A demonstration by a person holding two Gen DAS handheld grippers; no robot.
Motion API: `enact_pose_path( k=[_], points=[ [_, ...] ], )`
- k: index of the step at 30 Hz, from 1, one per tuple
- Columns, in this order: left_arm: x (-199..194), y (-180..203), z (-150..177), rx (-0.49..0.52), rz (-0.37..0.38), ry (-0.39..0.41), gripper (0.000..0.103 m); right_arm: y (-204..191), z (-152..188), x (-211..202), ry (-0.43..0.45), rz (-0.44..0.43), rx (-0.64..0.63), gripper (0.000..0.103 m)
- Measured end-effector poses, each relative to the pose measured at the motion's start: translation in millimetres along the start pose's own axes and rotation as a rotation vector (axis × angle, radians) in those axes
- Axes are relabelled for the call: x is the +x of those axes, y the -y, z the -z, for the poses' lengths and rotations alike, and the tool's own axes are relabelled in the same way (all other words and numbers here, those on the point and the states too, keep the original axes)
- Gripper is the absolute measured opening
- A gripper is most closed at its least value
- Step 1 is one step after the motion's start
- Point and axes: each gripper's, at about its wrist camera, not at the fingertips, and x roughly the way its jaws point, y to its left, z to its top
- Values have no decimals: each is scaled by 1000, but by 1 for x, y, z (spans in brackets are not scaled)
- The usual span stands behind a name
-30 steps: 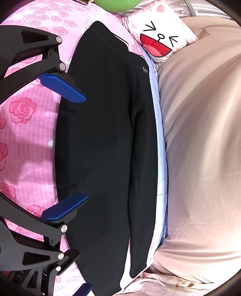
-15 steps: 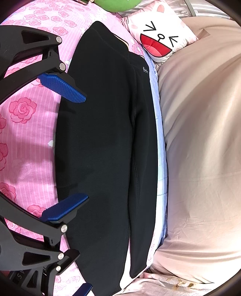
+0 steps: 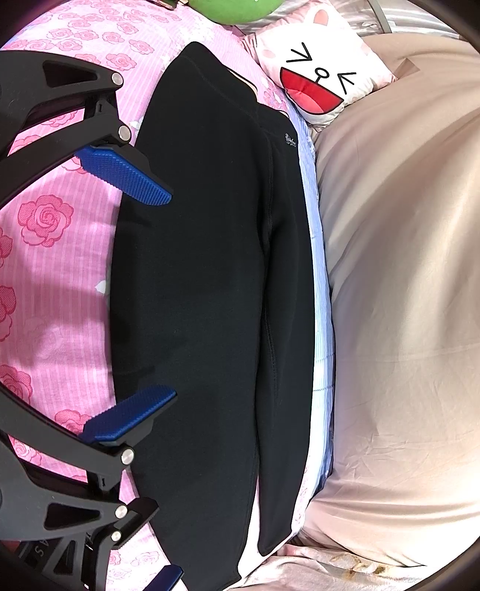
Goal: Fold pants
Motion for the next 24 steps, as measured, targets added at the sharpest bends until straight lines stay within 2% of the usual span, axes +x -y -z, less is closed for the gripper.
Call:
enact_pose_path(
  k=[19,24],
  points=[
    [-1,-1,2,-5,13,3,96,0,3,1,-8,0,2,98],
    [-7,-10,2,-40,44,29,97,13,-1,0,-24,-70,22,98]
  ],
)
